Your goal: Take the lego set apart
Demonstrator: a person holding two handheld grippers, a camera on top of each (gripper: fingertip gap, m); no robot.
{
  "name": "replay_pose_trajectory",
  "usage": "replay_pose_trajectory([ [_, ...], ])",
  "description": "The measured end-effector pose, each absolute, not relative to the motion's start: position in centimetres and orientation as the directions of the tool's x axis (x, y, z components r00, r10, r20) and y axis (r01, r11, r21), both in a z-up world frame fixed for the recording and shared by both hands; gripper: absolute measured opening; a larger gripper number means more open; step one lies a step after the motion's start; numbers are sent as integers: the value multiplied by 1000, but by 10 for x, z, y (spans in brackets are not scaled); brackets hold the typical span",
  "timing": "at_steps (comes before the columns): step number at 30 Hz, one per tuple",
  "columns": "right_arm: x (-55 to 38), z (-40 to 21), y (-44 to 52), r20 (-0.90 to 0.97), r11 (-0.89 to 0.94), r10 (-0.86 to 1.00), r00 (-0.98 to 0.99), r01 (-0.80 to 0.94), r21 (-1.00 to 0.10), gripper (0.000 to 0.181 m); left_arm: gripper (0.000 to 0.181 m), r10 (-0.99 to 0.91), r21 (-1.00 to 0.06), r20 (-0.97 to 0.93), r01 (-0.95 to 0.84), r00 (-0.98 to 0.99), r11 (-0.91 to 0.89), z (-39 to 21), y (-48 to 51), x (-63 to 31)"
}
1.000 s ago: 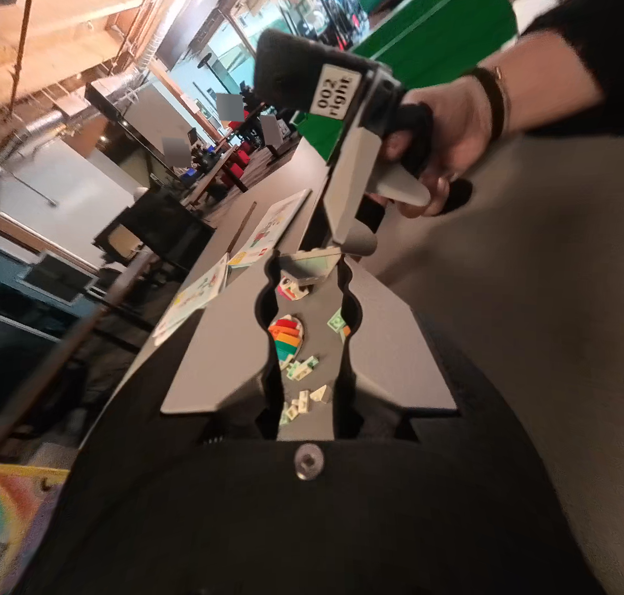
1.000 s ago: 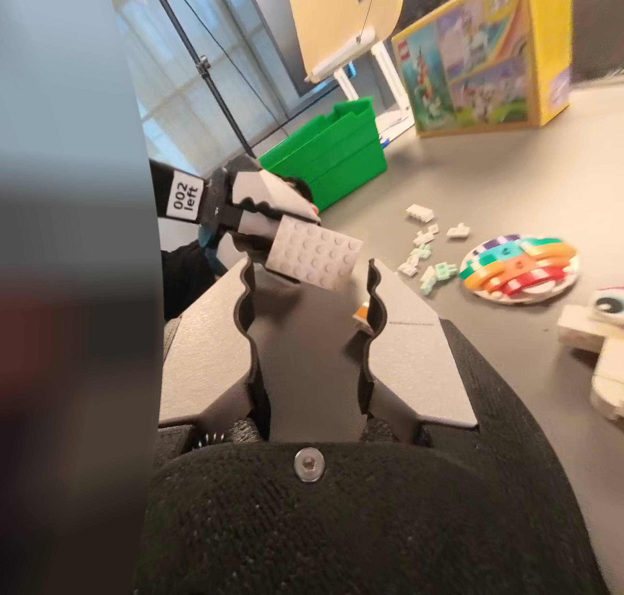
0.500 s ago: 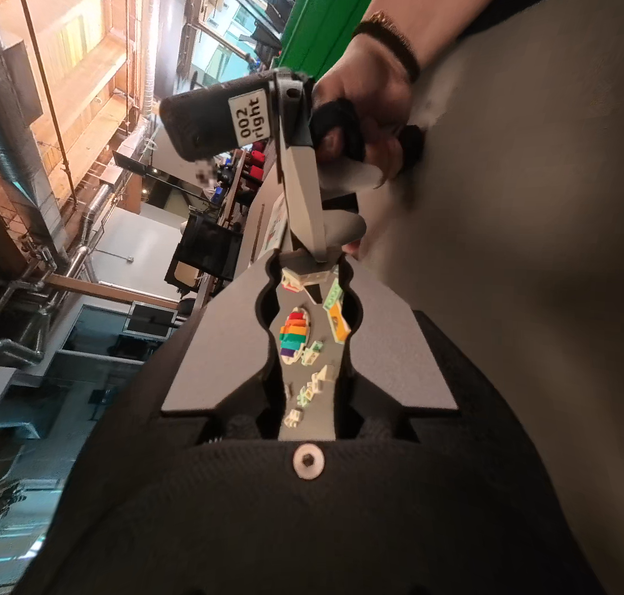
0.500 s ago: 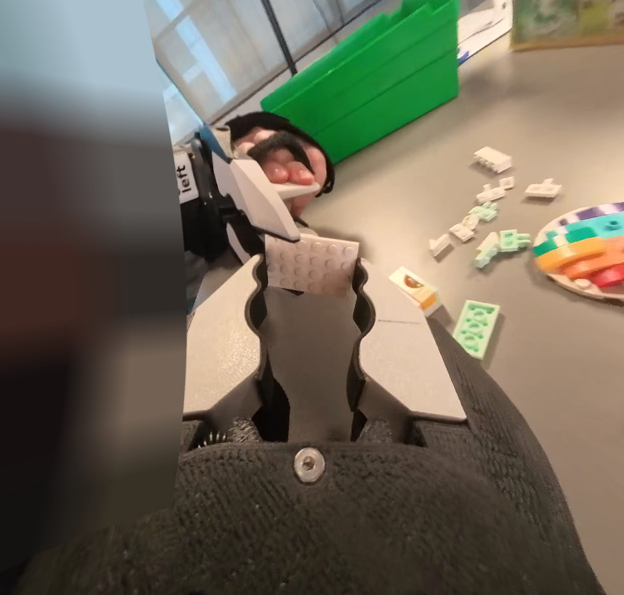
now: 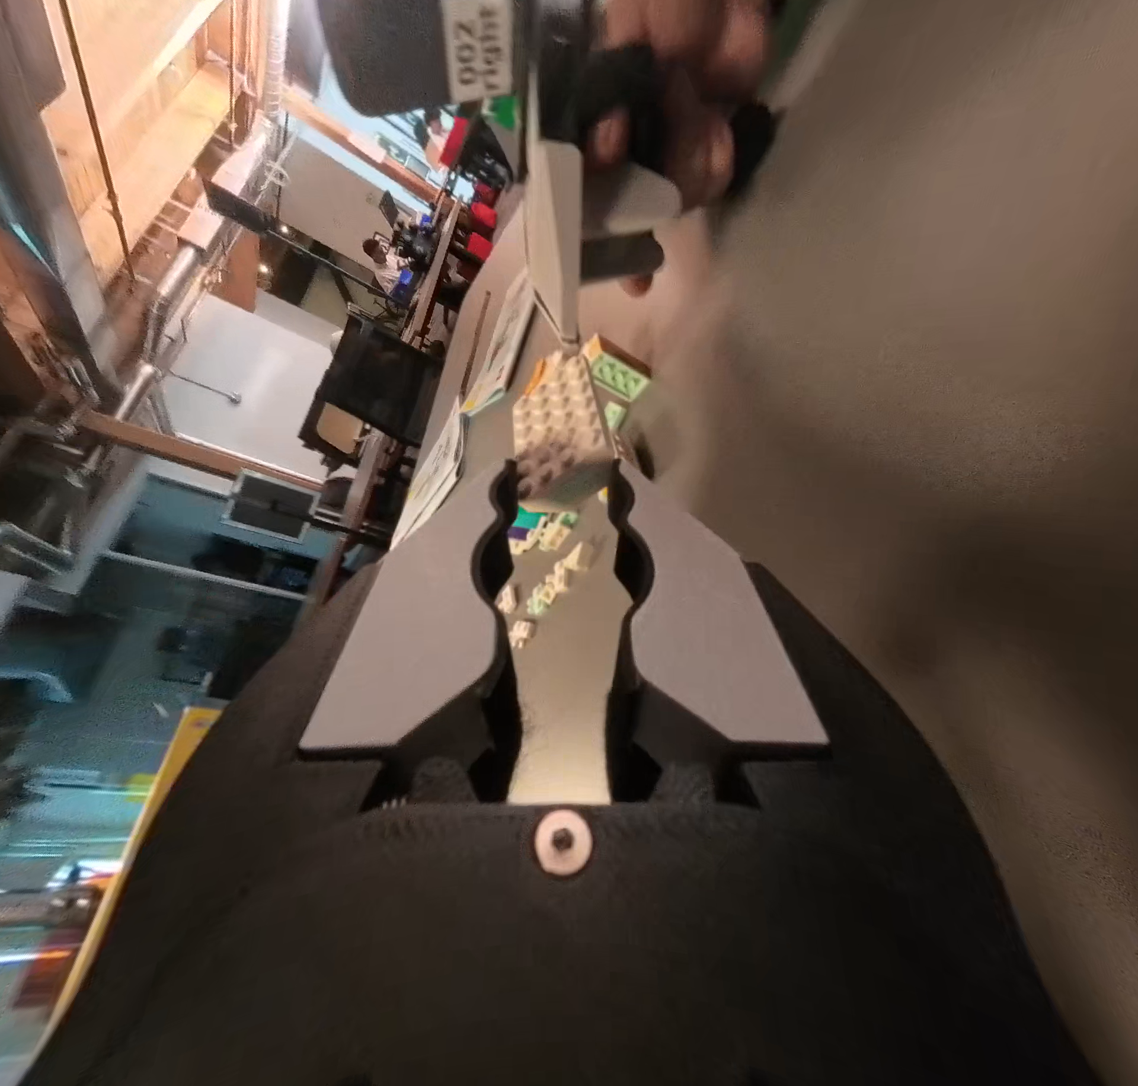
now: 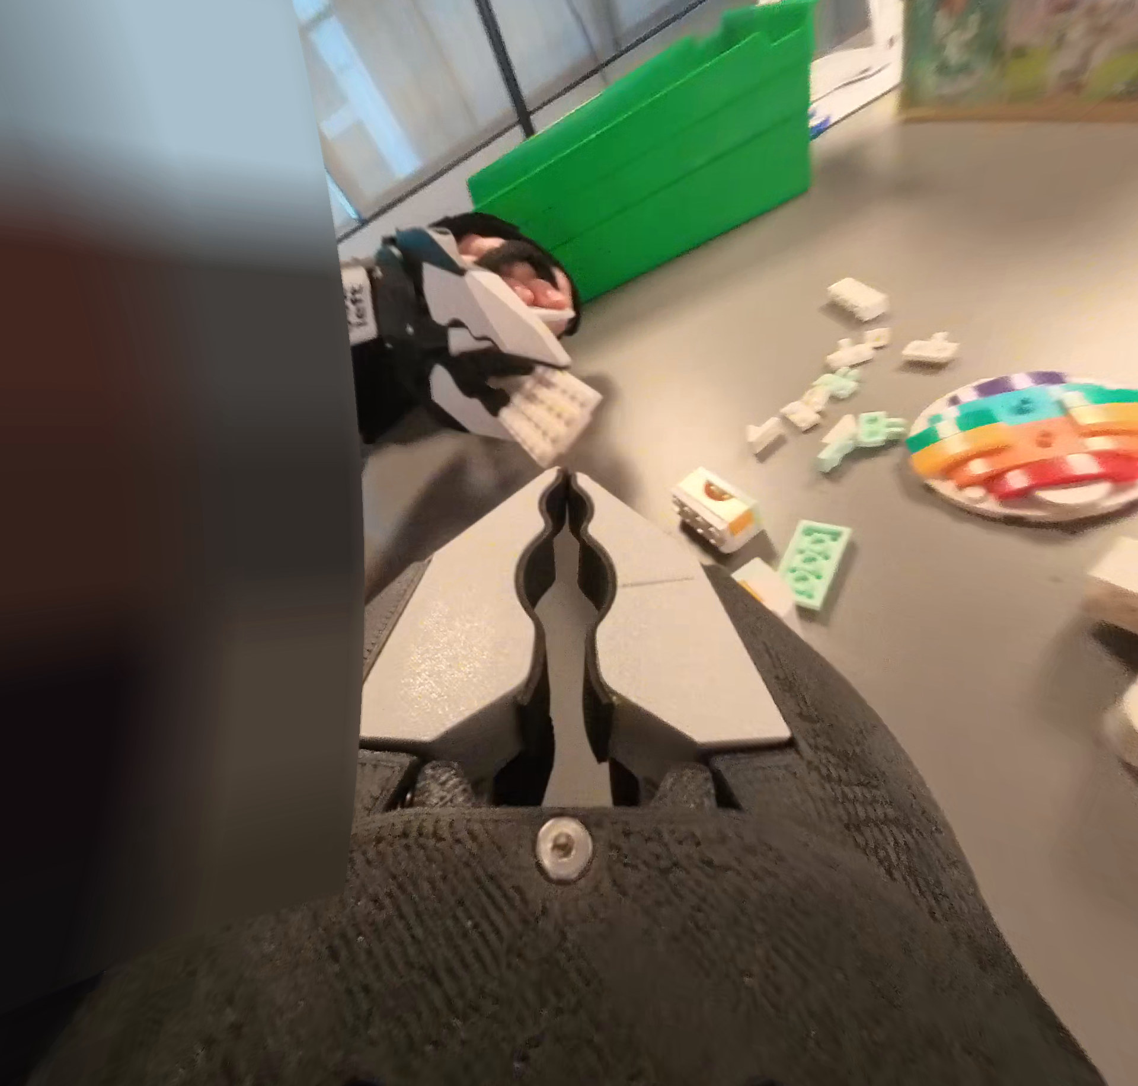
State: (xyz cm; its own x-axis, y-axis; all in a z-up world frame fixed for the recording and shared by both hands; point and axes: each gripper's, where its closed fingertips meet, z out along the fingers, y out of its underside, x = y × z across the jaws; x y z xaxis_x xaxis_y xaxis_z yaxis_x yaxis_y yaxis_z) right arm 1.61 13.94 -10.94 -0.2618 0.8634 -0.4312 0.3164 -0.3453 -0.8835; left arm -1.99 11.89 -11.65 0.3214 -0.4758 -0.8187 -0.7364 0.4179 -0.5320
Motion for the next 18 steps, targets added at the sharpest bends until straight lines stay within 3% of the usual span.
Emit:
replay_pose_trajectory([
  [1, 12, -108, 141, -427, -349, 869, -249, 303, -887, 0, 29, -476, -557, -806, -723, 352, 408, -111, 120, -18],
  [2, 7, -109, 142, -434, -362, 871, -231, 298, -883, 0, 29, -482, -565, -799, -723, 360, 397, -109, 122, -15],
  [4, 1, -113, 145, -444, -377, 877, -184, 309, -873, 33, 29, -478, -566, -797, -730, 368, 382, -111, 127, -13],
  [9, -5, -110, 162, -337, -326, 941, 15, 294, -898, 63, 28, -444, -511, -819, -812, 362, 281, -120, 144, -25],
  [18, 8, -103, 182, -30, -60, 993, 110, 284, -957, 54, 28, -523, -536, -749, -836, 407, 118, -145, 157, -42],
])
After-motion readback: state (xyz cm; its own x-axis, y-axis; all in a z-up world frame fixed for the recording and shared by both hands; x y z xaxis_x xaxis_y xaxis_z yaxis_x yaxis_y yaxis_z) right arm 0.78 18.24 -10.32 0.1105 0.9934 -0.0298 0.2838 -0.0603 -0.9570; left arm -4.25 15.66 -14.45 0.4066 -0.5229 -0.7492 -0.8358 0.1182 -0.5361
